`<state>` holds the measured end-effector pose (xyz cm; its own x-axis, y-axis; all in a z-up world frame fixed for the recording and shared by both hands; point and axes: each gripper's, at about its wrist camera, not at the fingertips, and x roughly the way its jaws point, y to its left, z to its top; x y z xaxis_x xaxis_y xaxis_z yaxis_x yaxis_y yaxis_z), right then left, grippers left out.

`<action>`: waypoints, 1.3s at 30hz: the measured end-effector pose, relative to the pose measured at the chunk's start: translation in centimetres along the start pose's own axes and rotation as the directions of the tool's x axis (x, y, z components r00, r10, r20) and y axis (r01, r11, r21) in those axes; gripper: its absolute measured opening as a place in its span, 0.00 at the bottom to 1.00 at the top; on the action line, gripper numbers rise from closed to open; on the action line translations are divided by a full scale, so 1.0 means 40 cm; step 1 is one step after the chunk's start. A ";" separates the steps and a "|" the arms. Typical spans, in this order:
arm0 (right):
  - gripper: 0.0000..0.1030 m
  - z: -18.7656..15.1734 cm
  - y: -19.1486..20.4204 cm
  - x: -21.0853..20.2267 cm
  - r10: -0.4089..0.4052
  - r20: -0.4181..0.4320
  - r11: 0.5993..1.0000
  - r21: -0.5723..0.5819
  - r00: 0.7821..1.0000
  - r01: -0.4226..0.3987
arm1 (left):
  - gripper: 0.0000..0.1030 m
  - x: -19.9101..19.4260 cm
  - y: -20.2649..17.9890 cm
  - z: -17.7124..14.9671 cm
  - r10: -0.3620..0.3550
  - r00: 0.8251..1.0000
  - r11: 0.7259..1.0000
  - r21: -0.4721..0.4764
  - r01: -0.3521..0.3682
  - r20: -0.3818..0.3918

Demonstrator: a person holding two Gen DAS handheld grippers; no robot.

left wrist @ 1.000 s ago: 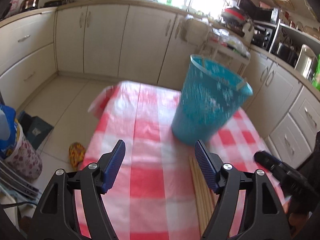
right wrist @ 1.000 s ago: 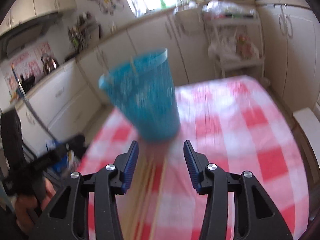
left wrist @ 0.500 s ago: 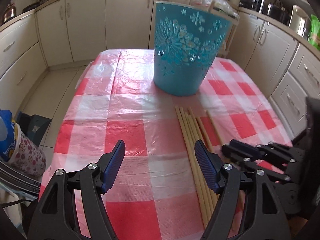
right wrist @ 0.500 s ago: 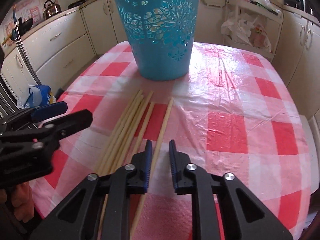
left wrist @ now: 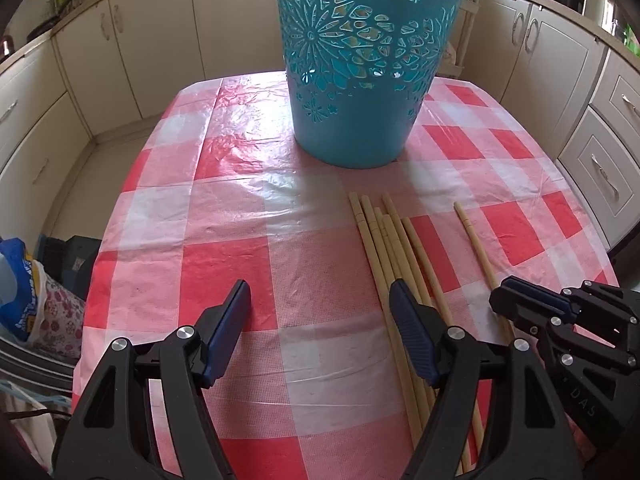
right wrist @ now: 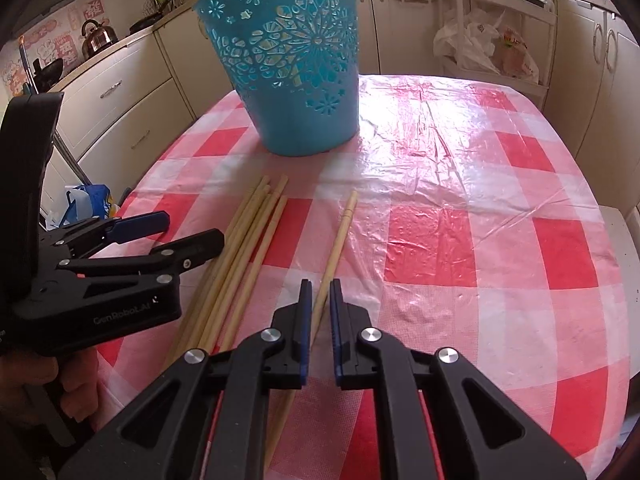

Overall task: Organize utensils
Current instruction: 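Grasp another wooden stick with the left tool while the right tool grasps one too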

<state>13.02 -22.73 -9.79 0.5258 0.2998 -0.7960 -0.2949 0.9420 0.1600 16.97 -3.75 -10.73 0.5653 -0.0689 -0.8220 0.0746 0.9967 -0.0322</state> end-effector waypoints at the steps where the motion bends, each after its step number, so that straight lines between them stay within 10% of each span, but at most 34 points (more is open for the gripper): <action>1: 0.09 0.000 -0.001 0.000 0.002 0.000 1.000 0.001 1.000 -0.002 | 0.68 0.000 -0.001 0.001 0.005 1.000 1.000 0.000 -0.005 -0.002; 16: 0.28 0.023 0.040 0.028 -0.057 -0.006 0.995 -0.082 0.998 0.057 | 0.57 0.025 0.001 0.034 0.034 0.999 0.999 0.044 -0.033 -0.029; 21: 0.07 0.028 0.072 0.040 -0.081 -0.016 0.982 -0.173 0.997 0.077 | 0.08 0.027 -0.013 0.047 -0.005 1.000 0.996 0.093 0.007 -0.022; 32: 0.06 0.034 0.073 0.039 -0.092 -0.083 0.962 -0.266 0.992 0.067 | 0.07 0.035 -0.025 0.065 -0.034 0.992 0.982 0.179 0.056 -0.119; 39: 0.06 0.007 0.022 0.014 0.036 -0.075 0.995 -0.086 0.997 -0.042 | 0.05 0.017 -0.028 0.043 -0.011 0.996 0.983 0.179 0.026 -0.083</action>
<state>13.28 -21.71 -9.93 0.4535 0.3209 -0.8315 -0.3842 0.9122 0.1425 18.67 -4.97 -10.27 0.4943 -0.0761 -0.8660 0.2354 0.9707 0.0490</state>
